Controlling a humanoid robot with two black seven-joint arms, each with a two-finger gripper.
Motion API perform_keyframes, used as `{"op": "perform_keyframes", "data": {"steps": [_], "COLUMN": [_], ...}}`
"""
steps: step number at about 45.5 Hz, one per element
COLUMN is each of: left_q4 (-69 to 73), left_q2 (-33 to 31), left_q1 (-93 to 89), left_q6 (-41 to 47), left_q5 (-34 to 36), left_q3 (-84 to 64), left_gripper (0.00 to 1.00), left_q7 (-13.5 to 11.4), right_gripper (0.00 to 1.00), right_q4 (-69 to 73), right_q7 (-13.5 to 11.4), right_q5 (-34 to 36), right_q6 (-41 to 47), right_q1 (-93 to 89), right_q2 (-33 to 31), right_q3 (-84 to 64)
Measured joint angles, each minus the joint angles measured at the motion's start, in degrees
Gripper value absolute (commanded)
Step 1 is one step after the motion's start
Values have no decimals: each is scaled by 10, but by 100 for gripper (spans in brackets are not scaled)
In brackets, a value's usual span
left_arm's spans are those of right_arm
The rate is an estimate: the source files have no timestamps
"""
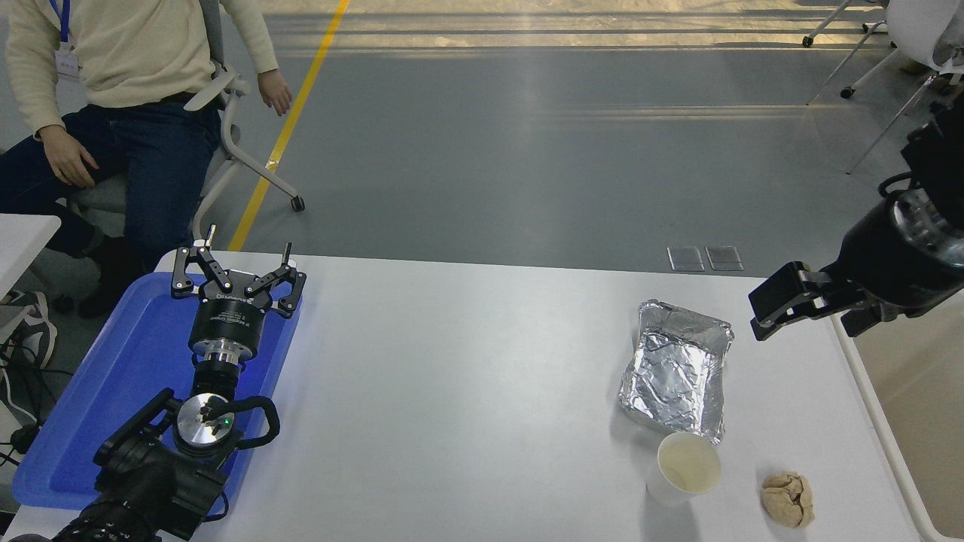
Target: Pick up paper cup place in dustbin
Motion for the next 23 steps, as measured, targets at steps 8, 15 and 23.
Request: {"op": "perform_keyframes", "data": {"steps": [8,15,23], "left_q4": [0,0,0], "left_q2": [0,0,-1], "left_q1": [0,0,0], "left_q6": [0,0,0], "left_q5": [0,0,0], "left_q3": [0,0,0], "left_gripper": [100,100,100], "left_q7": [0,0,-1], "right_gripper": [100,100,100], "right_q4": [1,1,0], "right_q7": [0,0,0], "right_q5": [0,-1,-3], "right_q6": [-9,-33,-53], "right_q1": [-18,-46,-84], "right_q2": [-2,-3,-11], "right_q3": [-3,-1,5]}}
